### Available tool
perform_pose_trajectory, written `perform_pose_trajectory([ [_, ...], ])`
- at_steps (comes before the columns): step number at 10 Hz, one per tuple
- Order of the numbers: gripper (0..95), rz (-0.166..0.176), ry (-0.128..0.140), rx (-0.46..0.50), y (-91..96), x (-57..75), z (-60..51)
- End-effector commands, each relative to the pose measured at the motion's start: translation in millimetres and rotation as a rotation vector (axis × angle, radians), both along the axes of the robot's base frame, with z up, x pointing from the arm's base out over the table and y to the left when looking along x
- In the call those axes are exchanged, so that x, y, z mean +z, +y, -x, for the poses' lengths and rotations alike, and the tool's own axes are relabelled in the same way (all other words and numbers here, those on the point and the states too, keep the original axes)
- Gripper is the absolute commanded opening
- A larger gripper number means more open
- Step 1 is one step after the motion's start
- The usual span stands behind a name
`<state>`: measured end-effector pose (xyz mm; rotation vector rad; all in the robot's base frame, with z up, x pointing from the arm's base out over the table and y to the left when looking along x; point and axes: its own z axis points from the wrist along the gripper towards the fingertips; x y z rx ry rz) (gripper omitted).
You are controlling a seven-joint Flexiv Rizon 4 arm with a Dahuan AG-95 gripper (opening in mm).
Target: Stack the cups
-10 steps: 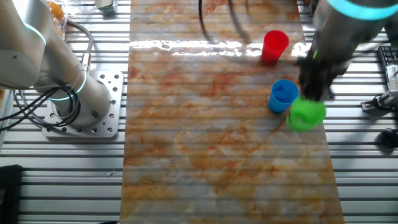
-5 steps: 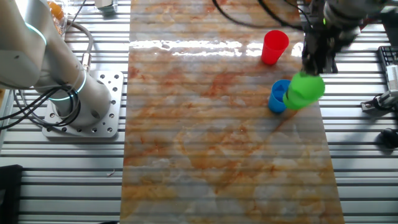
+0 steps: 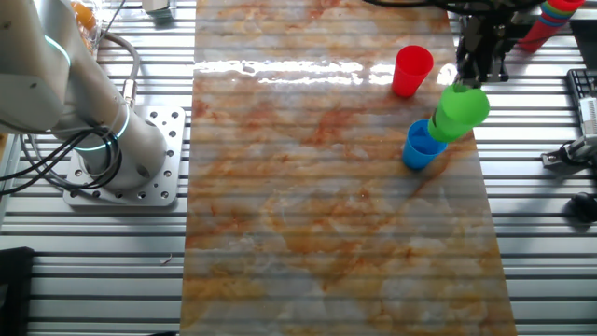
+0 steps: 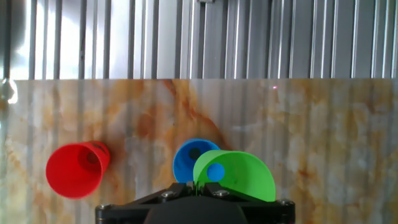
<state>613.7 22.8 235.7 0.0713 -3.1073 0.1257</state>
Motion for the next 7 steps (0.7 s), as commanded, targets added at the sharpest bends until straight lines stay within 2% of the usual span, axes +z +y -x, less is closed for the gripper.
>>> perform_pose_trajectory([
  [1, 0.0, 0.001, -0.006, -0.005, 2.5, -6.4, 0.6],
  [4, 0.0, 0.001, -0.016, -0.016, 3.2, -25.3, 2.2],
  [7, 0.0, 0.004, -0.017, -0.026, 7.2, -30.8, 1.4],
])
